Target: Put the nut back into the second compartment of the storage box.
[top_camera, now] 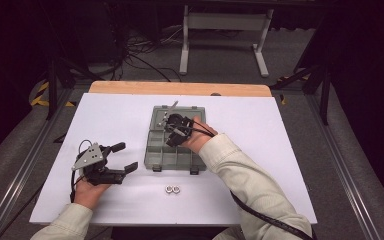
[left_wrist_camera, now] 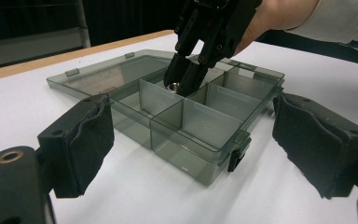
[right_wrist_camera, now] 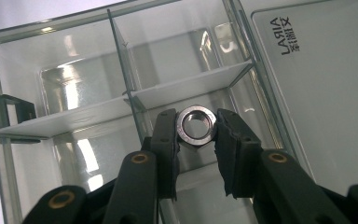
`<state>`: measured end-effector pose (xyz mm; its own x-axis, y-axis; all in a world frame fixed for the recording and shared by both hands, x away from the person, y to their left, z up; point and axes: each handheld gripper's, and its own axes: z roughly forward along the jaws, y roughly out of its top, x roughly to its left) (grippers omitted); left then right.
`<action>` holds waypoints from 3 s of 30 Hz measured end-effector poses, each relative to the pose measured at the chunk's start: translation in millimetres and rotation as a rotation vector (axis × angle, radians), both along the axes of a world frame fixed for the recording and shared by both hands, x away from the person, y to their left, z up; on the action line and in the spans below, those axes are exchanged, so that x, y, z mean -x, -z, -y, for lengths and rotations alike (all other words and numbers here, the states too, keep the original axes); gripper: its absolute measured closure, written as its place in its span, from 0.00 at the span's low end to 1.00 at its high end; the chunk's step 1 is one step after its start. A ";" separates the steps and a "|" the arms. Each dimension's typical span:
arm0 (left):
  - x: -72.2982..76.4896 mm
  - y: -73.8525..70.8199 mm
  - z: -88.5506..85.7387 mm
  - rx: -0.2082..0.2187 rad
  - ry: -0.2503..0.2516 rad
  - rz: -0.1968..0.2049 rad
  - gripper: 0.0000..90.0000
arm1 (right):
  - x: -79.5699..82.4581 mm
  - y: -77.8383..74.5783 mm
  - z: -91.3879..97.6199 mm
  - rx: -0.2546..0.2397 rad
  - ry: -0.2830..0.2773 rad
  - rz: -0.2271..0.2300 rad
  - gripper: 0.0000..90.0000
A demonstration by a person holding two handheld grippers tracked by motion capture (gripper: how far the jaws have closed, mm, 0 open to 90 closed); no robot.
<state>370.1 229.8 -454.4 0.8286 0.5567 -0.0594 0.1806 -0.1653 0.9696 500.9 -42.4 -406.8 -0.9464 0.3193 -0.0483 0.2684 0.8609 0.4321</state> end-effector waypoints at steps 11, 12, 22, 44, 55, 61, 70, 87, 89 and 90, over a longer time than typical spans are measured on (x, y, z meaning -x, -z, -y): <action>0.2 -0.2 -0.2 0.002 0.001 0.001 0.15 | 2.3 -0.7 0.4 -0.006 -0.003 0.017 0.73; 0.1 -0.3 -0.2 0.002 0.001 0.001 0.15 | 3.0 -2.6 0.9 -0.004 -0.003 0.024 0.72; -0.1 0.0 0.0 0.006 -0.001 0.001 0.15 | 20.8 -25.0 7.1 -0.044 -0.030 0.103 0.49; -0.5 0.0 -0.1 0.000 -0.005 0.001 0.15 | 100.7 -55.5 18.3 -0.028 -0.170 0.087 0.33; -0.4 -0.2 0.0 -0.005 -0.005 0.000 0.15 | 120.1 -34.4 14.9 -0.008 -0.196 0.069 0.33; -0.1 -0.2 0.1 -0.004 -0.004 0.000 0.15 | 128.1 -20.4 13.4 0.011 -0.205 0.044 0.33; -0.2 -0.3 0.2 -0.008 -0.002 0.001 0.15 | 136.6 -1.8 11.1 0.043 -0.223 0.004 0.33; -0.1 -0.3 0.4 -0.009 -0.001 0.001 0.15 | 144.2 18.8 8.0 0.084 -0.245 -0.039 0.34; -0.1 -0.3 0.4 -0.009 -0.001 0.001 0.15 | 143.7 19.8 7.7 0.089 -0.245 -0.039 0.36; -0.1 -0.3 0.4 -0.009 -0.001 0.001 0.15 | 143.7 20.5 7.4 0.088 -0.238 -0.038 0.37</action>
